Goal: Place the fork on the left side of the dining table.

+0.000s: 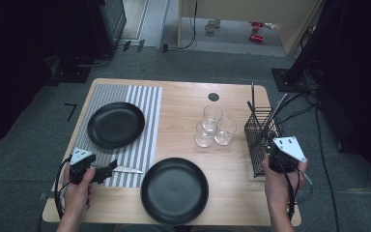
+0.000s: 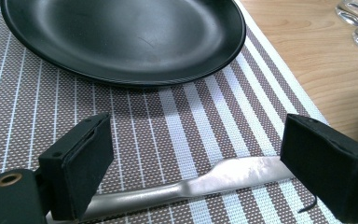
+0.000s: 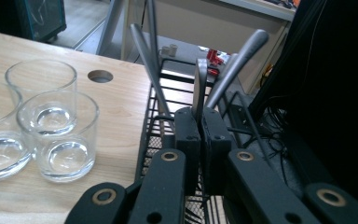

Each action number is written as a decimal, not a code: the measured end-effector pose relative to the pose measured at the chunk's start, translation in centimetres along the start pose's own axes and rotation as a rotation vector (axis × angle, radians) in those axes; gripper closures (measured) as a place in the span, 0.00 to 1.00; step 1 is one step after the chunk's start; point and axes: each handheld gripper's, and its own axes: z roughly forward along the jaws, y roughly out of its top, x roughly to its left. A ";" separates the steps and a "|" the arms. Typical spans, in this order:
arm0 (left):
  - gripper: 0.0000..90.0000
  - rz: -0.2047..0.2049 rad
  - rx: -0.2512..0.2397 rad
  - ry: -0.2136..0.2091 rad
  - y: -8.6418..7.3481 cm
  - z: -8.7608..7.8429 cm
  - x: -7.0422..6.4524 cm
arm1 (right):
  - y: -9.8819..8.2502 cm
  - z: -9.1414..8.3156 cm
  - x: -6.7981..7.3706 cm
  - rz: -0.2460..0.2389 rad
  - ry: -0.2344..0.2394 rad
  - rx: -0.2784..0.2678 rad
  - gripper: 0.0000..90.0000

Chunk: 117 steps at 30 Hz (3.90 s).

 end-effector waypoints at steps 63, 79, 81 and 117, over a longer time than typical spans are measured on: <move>0.14 0.150 -0.140 -0.221 4.9 -0.8 -8.3 | 9.3 -7.1 0.9 0.112 0.229 -0.215 0.99; 0.16 0.236 -0.240 -0.305 7.4 0.2 -13.6 | 9.8 -6.4 3.6 0.136 0.345 -0.213 0.99; 0.16 0.238 -0.240 -0.323 7.5 0.4 -14.1 | 10.0 -6.4 4.1 0.132 0.358 -0.215 0.99; 0.50 0.305 -0.298 -0.134 6.5 5.0 -24.9 | 10.8 -7.4 13.8 0.157 0.515 -0.212 0.99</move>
